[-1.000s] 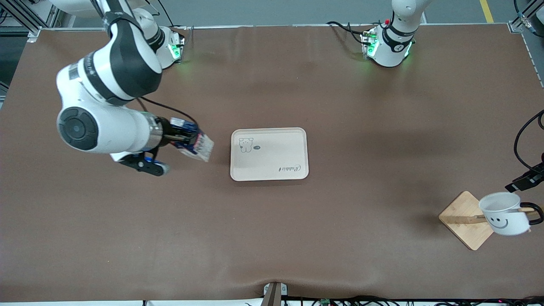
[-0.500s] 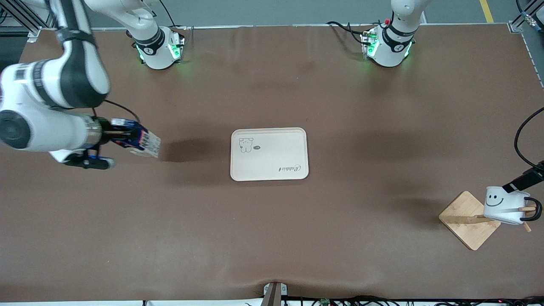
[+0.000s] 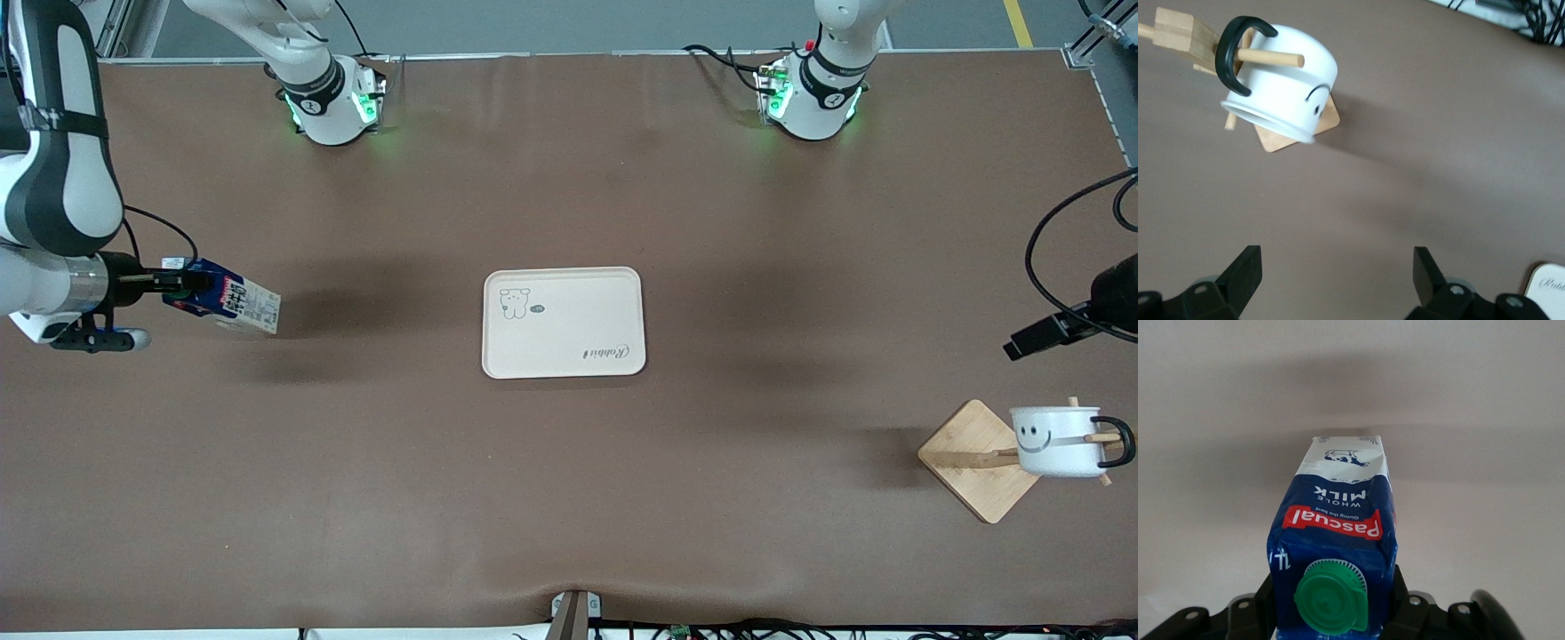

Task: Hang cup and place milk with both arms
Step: 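Lower the milk onto the table while the left gripper withdraws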

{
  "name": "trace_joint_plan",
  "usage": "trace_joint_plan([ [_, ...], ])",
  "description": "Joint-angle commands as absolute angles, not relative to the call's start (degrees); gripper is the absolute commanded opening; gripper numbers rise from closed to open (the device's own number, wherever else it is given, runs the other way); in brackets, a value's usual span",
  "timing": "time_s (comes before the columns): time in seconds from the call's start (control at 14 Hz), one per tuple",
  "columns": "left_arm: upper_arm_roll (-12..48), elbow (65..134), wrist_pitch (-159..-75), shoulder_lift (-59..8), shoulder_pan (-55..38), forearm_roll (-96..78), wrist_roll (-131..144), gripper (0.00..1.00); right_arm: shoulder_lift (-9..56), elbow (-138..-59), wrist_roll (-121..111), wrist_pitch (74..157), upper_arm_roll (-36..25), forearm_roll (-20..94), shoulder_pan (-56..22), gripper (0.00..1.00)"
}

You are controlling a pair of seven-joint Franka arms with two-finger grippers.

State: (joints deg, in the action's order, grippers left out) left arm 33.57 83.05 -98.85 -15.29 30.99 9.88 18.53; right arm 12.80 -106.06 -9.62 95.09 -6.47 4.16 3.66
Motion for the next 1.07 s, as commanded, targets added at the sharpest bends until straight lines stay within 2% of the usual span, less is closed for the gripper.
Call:
trace_joint_plan([
  [0.0,34.80,80.77,-94.14,-15.03,29.45,13.88,18.28,1.00,11.25,-110.04,-10.55,97.73,-5.19,2.90,4.05,0.00],
  [0.5,39.46,79.10,-90.45,-12.93,29.44,14.24,16.88,1.00,13.18,-110.04,-5.89,98.17,-5.27,2.90,5.36,0.00],
  [1.0,37.98,79.45,-88.51,-7.48,28.66,11.53,14.68,1.00,14.15,-111.88,-5.89,99.84,-5.27,2.90,5.54,0.00],
])
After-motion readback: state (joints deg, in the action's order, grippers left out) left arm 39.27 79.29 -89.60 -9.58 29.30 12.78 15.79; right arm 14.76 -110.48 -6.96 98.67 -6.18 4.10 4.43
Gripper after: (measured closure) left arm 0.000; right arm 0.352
